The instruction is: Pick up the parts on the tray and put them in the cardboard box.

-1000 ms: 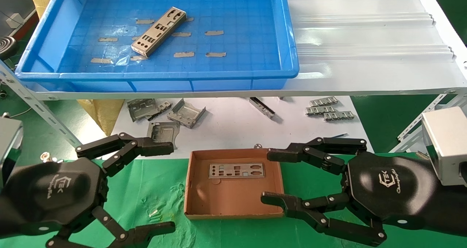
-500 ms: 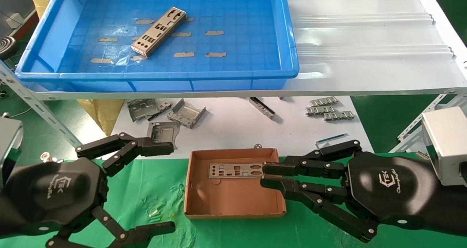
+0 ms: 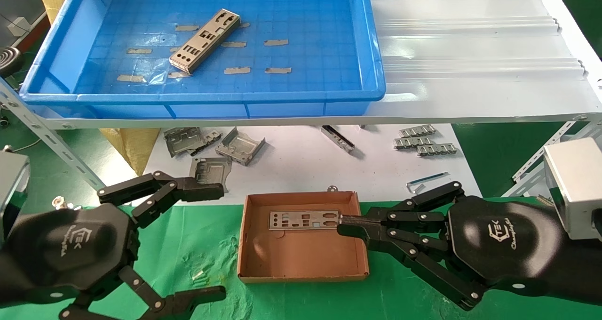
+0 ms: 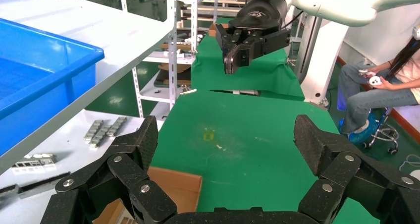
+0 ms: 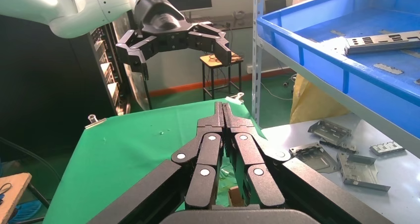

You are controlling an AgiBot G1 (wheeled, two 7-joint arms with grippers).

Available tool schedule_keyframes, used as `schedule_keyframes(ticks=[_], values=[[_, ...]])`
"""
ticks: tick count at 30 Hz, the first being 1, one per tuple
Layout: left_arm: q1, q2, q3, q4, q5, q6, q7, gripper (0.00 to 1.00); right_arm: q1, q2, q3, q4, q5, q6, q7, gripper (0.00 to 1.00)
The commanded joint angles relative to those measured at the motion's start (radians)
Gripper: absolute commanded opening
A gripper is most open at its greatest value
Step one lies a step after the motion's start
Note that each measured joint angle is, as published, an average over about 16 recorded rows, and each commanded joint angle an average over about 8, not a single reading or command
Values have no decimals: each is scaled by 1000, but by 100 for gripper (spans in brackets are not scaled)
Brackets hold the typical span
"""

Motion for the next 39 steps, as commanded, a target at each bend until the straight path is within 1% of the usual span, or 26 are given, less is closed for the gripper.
schedule_keyframes(ticks=[1, 39], values=[[0, 0, 0, 0, 0, 0, 0, 100, 0, 0, 0, 0, 0, 0, 0, 0], [0, 0, 0, 0, 0, 0, 0, 100, 0, 0, 0, 0, 0, 0, 0, 0]])
